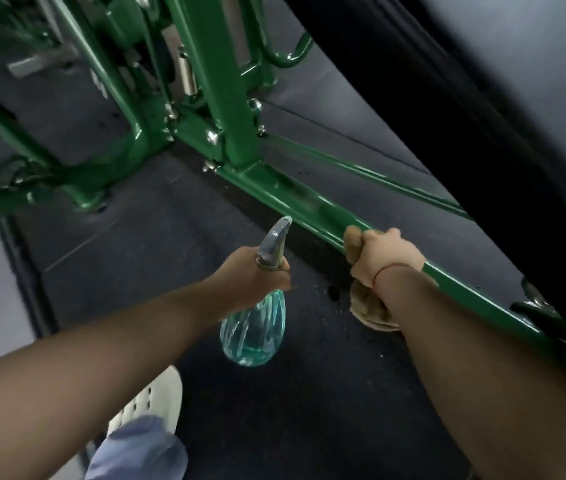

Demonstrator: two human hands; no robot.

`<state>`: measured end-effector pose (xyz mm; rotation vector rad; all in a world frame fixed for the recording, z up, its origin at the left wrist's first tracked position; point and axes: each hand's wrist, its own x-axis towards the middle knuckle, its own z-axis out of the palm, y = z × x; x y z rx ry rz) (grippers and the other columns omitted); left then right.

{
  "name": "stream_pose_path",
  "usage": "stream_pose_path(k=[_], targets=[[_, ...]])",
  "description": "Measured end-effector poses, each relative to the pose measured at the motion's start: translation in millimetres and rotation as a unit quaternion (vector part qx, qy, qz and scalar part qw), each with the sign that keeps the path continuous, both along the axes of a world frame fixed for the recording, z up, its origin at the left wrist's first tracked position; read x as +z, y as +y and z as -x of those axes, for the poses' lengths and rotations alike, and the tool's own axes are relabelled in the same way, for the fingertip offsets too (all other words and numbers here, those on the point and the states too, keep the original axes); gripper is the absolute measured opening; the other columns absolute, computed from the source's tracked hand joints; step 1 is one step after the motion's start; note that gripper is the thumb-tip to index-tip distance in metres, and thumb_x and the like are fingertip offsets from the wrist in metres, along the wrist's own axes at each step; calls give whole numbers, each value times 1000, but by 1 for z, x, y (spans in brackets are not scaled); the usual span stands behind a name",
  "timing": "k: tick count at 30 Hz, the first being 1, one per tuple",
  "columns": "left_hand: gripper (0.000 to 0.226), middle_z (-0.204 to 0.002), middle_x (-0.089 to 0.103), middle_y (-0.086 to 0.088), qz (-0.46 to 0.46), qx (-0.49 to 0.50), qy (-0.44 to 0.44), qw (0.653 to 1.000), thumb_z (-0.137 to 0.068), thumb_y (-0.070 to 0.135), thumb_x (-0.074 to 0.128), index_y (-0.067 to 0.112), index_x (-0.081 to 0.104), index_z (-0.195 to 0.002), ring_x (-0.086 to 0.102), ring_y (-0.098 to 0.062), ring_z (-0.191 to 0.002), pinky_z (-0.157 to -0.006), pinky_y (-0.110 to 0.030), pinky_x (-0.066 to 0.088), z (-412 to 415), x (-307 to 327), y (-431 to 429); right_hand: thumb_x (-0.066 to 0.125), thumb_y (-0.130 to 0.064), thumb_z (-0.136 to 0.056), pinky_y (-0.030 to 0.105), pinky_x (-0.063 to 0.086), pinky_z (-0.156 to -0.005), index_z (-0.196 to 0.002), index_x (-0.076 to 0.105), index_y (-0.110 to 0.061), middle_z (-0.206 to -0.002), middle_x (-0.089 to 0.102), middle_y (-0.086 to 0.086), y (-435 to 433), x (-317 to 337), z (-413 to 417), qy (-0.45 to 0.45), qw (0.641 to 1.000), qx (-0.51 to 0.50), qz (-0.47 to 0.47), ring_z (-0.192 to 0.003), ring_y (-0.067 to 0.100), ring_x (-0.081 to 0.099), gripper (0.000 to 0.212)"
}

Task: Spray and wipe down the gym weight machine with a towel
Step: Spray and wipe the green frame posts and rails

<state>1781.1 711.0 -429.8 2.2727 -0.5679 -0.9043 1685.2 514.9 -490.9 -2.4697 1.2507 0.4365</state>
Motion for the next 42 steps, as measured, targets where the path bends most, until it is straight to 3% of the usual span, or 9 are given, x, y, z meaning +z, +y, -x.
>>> stream_pose_path(k=[9,11,13,17,20,24,29,36,42], targets=[[24,-82,67,-14,-21,-5,9,1000,-79,16,72,3,72,-99,56,-21,-73,-66,-35,45,49,29,-16,57,-23,-99,36,41,-82,-133,55,-15,-127,58,7,0,40,49,4,999,-10,-51,-118,28,59,35],[24,-83,67,-15,-27,-19,10,999,-80,16,72,2,71,-99,57,-20,-73,-66,-34,46,56,30,-19,56,-19,-99,35,42,-81,-130,55,-15,-105,58,3,1,36,59,-5,999,-20,-48,-93,22,60,31],[24,-81,65,-10,-21,-30,14,999,-83,15,71,1,71,-102,58,-20,-71,-66,-32,47,61,27,-18,59,-23,-96,31,36,-68,-121,56,-20,-81,42,0,9,29,62,3,999,-13,31,-65,16,43,26],[14,-70,60,-3,14,-19,19,1000,-84,12,70,6,71,-97,55,-18,-63,-60,-29,46,63,20,-4,67,-35,-81,35,41,-73,-111,52,-26,-93,45,3,24,4,64,39,986,13,160,-83,24,52,35],[15,-71,59,-3,46,26,27,998,-84,12,71,5,70,-97,54,-17,-63,-58,-28,45,53,20,19,68,-35,-79,39,44,-84,-122,48,-26,-113,48,7,39,0,61,55,978,23,199,-100,28,53,48],[28,-79,58,-9,122,116,58,984,-80,14,72,-6,62,-97,53,-23,-74,-69,-39,44,39,28,54,66,-32,-85,48,43,-96,-137,45,-23,-133,41,11,45,25,39,60,992,-20,110,-118,35,47,57],[22,-75,53,-8,157,206,43,965,-80,8,72,-8,62,-92,48,-20,-70,-66,-37,40,20,44,101,52,-25,-95,55,42,-101,-135,47,-36,-135,42,8,84,53,-35,-89,990,105,-40,-119,39,49,42],[11,-57,48,5,193,288,9,938,-79,8,72,13,63,-77,42,-13,-50,-47,-23,34,-5,71,179,65,-20,-95,45,29,-118,-158,25,-23,-160,24,8,160,73,-129,-191,932,218,-219,-141,35,36,75],[13,-58,50,7,177,321,-41,929,-79,14,69,10,62,-89,42,-11,-48,-48,-28,36,-18,75,236,77,-25,-86,50,51,-101,-131,50,-35,-122,65,8,230,73,-188,-311,822,77,-471,-108,29,65,53]])
